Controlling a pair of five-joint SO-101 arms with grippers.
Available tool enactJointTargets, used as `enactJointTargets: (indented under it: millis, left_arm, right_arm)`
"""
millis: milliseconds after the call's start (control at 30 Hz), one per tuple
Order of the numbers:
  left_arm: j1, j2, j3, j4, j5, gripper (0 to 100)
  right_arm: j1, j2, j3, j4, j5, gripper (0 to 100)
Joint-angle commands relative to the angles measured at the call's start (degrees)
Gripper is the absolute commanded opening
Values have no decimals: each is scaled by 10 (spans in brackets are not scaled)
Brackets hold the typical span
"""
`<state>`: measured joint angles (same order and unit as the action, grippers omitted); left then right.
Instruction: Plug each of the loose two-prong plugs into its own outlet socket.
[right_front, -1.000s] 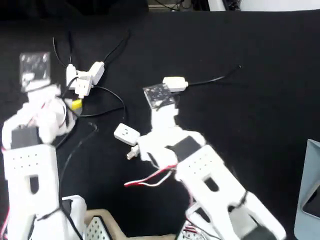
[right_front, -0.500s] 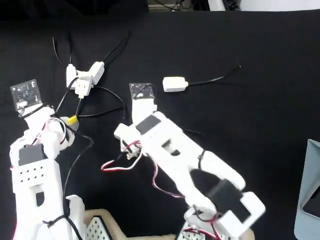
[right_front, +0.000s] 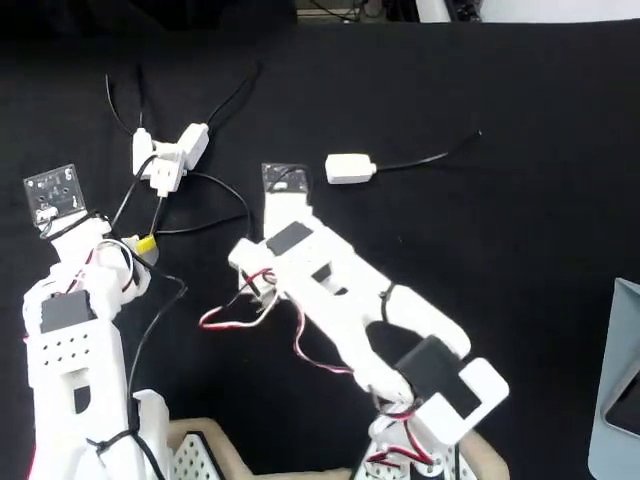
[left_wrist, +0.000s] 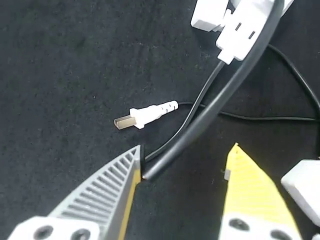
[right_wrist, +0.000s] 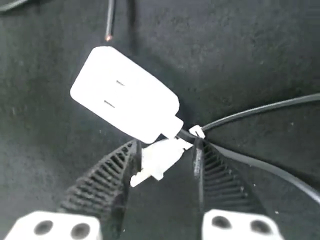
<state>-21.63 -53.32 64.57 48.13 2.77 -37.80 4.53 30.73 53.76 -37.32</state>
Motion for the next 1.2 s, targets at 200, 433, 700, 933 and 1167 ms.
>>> enactJointTargets:
  millis: [200, 433, 700, 933, 1167]
  left_arm:
    - [-5, -11, -1, -12, 2, 270]
    - [-5, -11, -1, -12, 1, 270]
    - [-5, -11, -1, -12, 1, 269]
    - [-29, -11, 0, -25, 4, 269]
    - [-39, -11, 21, -60, 4, 268]
  right_arm:
    - [35, 7, -24, 32, -4, 14]
    - [25, 7, -119, 141, 37, 103]
    - [-47, 10, -147, 172, 37, 147]
    - [-53, 13, -108, 86, 35, 209]
    - [-57, 13, -62, 9, 5, 208]
